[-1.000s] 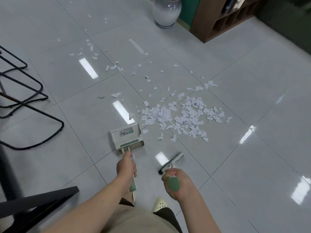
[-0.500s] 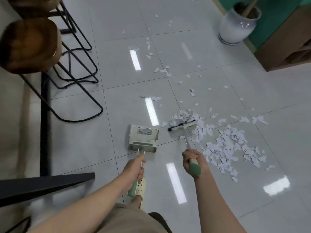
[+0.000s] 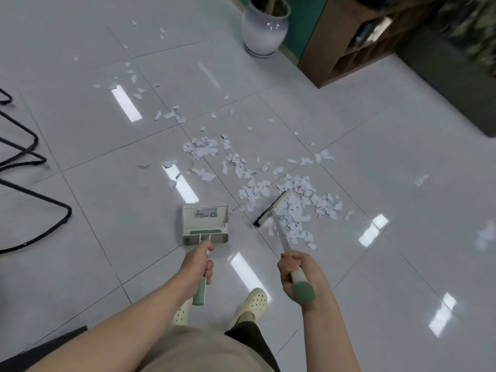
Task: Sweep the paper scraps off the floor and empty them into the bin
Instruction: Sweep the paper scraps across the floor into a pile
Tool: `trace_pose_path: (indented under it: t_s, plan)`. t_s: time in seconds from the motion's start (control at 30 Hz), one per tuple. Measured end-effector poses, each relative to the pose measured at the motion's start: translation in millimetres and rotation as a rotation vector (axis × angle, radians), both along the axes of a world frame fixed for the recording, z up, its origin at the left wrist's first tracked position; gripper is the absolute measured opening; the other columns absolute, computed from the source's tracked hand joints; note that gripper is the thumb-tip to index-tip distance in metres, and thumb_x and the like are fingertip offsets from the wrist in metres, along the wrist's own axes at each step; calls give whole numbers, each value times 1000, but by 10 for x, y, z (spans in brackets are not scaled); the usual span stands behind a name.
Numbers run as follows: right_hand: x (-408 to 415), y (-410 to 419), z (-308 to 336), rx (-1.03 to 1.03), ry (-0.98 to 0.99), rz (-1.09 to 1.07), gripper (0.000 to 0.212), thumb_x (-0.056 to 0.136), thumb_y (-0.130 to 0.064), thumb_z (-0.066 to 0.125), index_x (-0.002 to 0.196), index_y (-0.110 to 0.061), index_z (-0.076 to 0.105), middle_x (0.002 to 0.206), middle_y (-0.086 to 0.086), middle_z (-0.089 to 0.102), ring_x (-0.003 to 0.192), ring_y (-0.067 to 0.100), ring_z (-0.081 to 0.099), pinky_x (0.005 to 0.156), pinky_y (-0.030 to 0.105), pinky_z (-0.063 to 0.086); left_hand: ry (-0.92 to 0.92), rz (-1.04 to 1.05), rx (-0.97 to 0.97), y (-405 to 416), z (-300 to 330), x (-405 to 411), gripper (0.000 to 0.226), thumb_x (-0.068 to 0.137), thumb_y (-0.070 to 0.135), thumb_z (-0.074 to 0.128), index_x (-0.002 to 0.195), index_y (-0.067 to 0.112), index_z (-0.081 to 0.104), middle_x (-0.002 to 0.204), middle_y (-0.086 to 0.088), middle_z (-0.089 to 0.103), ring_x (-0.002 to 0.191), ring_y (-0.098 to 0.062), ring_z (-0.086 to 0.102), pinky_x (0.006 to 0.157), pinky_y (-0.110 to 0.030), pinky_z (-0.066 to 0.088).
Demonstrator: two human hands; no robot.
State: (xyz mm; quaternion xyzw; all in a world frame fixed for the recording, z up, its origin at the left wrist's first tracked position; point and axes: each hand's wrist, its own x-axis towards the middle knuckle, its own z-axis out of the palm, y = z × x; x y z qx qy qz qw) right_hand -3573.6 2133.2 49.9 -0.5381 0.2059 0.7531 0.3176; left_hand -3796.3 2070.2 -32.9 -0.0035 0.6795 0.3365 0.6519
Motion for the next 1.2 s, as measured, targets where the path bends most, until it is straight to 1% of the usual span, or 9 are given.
trace_pose_path:
  t_s: [0.1, 0.27, 0.43, 0.7, 0.77, 0.9, 0.97, 1.07, 1.2]
  plan:
    - [468, 44, -43, -22, -109, -26, 28, 81, 10, 45, 78, -16, 36, 55, -5, 32, 30, 7, 33, 29, 14, 32, 24, -50, -12, 189, -4, 397, 16, 87, 26, 52, 81, 14, 43, 56, 0, 30, 44, -17, 25, 49, -27, 27]
    - [1172, 240, -282, -73, -228, 56, 28, 87, 5, 44, 73, -18, 34, 52, -3, 33, 28, 9, 36, 28, 15, 31, 52, -58, -64, 448, 8, 953, 20, 90, 26, 52, 79, 12, 44, 52, 1, 29, 44, -16, 24, 50, -28, 26]
    - [1495, 417, -598, -95, -292, 189, 21, 90, 5, 43, 78, -13, 45, 57, 2, 38, 30, 10, 39, 29, 17, 36, 46, 20, -110, 538, 17, 1307, 17, 91, 25, 50, 82, 11, 47, 56, 1, 30, 46, -16, 23, 50, -29, 26]
    - [1018, 554, -1010, -102, -56, 635, 25, 89, 5, 43, 71, -13, 40, 56, 1, 35, 36, 11, 35, 33, 18, 35, 21, 296, -185, 421, 69, 1398, 22, 90, 28, 48, 73, 15, 41, 50, 4, 26, 37, -13, 21, 48, -27, 23]
    - [1002, 779, -1033, -98, -4, 638, 28, 85, 11, 44, 71, -13, 38, 56, 1, 33, 33, 10, 33, 30, 17, 33, 6, 342, -170, 403, 86, 1415, 21, 89, 28, 48, 73, 17, 40, 51, 4, 25, 37, -13, 22, 45, -25, 23]
    - [1212, 1301, -1027, -142, 155, 618, 49, 52, 26, 64, 62, -13, 38, 45, 1, 36, 28, 11, 35, 27, 17, 33, 49, 335, -121, 409, 117, 1462, 15, 90, 25, 48, 77, 18, 44, 53, 2, 27, 41, -14, 23, 45, -26, 25]
    - [1244, 1454, -950, -121, 199, 644, 43, 55, 22, 65, 57, -12, 39, 42, 0, 35, 27, 11, 34, 27, 17, 33, 83, 309, -115, 436, 140, 1462, 15, 91, 25, 49, 80, 17, 42, 53, 2, 28, 42, -15, 24, 47, -27, 26]
    - [1182, 1438, -818, -71, 166, 599, 32, 72, 8, 52, 59, -16, 35, 42, -3, 31, 28, 9, 31, 27, 16, 29, 121, 280, -94, 526, 167, 1454, 15, 91, 24, 49, 82, 16, 40, 55, 2, 27, 44, -16, 23, 50, -29, 26]
    - [1178, 1261, -683, -11, 139, 496, 35, 71, 7, 48, 64, -20, 27, 44, -4, 28, 29, 9, 26, 28, 15, 25, 142, 267, -68, 724, 192, 1468, 7, 91, 22, 49, 88, 15, 48, 57, 1, 26, 47, -16, 23, 50, -28, 27]
